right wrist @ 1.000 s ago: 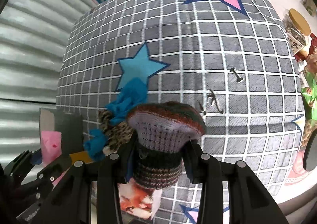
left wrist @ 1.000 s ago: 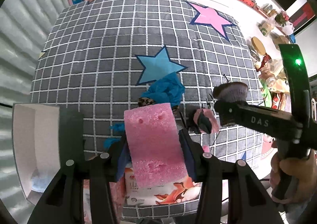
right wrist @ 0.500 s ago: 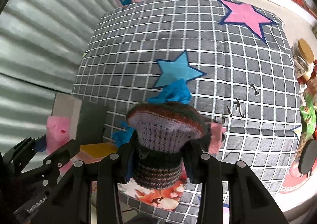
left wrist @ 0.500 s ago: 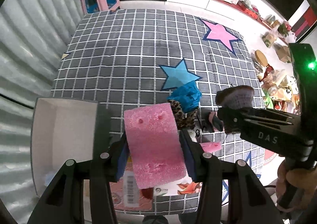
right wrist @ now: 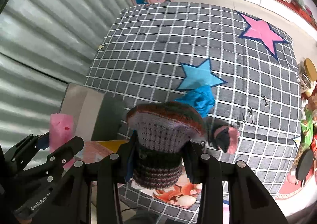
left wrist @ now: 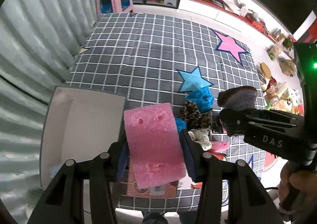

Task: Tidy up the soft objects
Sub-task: 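Carry the pink sponge and knit hat with both tools over the white box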

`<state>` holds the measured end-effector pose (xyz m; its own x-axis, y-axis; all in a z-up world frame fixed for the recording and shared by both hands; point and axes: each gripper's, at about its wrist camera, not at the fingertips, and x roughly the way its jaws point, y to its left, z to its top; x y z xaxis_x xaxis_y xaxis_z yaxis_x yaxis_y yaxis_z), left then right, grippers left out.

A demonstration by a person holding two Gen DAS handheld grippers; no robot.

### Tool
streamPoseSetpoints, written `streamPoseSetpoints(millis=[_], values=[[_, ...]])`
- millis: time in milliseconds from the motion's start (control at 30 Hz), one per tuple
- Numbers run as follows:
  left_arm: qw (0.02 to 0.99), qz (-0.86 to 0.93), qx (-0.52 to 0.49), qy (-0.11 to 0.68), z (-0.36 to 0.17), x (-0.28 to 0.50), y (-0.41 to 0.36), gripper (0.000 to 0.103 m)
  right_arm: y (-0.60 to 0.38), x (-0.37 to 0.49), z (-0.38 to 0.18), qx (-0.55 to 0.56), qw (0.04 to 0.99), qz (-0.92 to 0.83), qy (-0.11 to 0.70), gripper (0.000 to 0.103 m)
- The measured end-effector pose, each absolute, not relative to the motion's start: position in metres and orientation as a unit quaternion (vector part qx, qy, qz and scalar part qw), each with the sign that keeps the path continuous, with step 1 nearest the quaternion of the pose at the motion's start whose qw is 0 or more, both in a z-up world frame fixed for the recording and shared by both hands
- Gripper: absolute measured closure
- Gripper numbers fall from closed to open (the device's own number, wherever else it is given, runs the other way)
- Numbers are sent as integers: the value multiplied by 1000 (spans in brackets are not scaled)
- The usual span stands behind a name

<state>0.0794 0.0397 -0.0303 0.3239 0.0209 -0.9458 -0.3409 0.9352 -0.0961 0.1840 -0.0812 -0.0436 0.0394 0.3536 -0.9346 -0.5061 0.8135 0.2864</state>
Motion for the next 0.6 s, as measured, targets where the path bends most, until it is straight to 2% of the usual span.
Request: streamPoseSetpoints(millis=[600], values=[[795, 171, -190, 550, -27, 23, 103, 51, 3, 145, -32, -122, 700, 352, 609, 61]])
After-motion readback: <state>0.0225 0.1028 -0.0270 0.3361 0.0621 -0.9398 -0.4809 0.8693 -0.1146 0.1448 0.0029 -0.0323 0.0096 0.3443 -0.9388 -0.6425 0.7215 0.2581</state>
